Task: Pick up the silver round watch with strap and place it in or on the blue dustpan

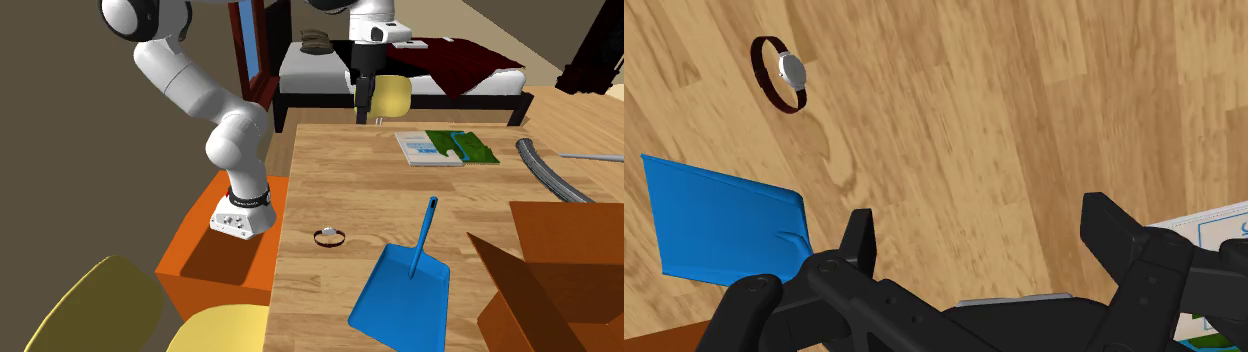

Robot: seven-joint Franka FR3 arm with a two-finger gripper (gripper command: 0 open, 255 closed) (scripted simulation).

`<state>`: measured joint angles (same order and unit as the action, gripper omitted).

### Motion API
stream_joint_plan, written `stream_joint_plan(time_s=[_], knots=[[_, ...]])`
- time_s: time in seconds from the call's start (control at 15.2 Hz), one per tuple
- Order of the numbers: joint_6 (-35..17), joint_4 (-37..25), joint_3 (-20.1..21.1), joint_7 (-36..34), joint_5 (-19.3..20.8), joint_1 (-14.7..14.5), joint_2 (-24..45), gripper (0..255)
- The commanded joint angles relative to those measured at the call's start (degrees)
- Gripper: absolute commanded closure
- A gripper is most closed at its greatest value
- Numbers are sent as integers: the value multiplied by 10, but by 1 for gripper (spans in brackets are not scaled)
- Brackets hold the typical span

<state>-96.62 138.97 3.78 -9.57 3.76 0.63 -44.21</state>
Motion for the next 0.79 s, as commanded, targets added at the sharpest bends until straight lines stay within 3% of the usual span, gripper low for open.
stream_joint_plan(time_s=[0.0,0.73], knots=[[0,0,0,0,0,0,0,0],[-172,190,-116,105,78,51,-51,0]])
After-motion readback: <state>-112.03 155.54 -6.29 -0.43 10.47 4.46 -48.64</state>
